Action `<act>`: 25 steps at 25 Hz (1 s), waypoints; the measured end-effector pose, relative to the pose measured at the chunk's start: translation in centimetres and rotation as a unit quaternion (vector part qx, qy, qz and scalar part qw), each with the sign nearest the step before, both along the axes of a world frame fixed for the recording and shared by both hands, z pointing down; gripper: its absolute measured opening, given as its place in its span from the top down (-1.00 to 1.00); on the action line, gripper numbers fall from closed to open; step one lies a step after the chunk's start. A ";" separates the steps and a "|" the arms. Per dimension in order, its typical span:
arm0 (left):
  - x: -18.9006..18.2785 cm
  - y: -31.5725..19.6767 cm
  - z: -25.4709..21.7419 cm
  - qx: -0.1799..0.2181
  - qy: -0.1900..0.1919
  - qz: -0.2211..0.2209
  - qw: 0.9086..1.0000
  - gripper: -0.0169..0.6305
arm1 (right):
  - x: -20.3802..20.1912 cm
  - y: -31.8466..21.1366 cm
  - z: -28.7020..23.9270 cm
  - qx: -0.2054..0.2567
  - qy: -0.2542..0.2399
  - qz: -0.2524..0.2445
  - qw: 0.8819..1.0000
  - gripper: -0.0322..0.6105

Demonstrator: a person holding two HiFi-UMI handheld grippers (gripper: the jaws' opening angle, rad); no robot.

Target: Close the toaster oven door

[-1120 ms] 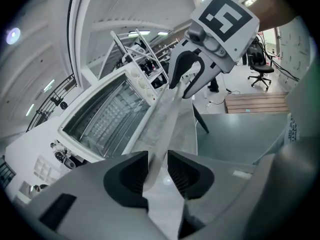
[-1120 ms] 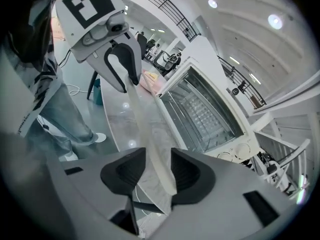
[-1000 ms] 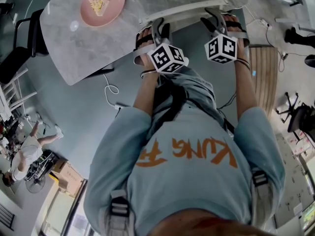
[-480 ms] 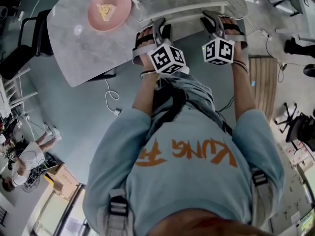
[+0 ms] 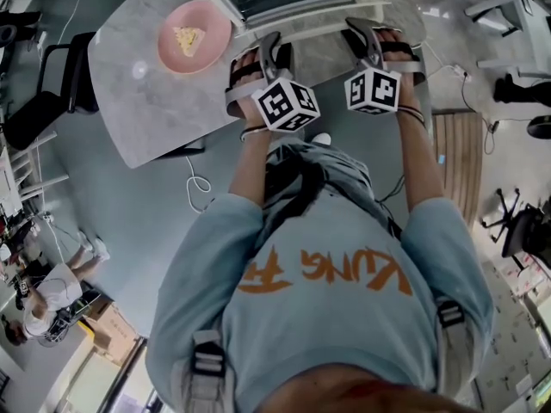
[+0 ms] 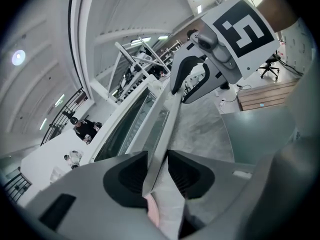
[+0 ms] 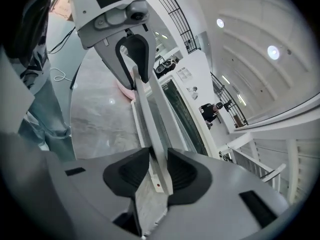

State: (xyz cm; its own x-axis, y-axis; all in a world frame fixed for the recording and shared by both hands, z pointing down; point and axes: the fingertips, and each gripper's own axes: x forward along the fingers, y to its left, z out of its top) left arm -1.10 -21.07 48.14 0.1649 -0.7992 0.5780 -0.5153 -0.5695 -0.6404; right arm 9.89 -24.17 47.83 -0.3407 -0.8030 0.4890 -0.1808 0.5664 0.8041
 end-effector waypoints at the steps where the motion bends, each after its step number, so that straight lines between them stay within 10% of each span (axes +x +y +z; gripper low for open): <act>1: 0.0 -0.3 -0.2 0.002 0.000 -0.001 1.000 0.60 | 0.0 -0.3 -0.2 0.005 0.001 0.000 1.000 0.55; 25: -1.6 -7.4 -4.6 0.056 -0.016 -0.005 0.998 0.55 | -1.8 -8.1 -4.2 0.099 0.028 0.020 0.994 0.53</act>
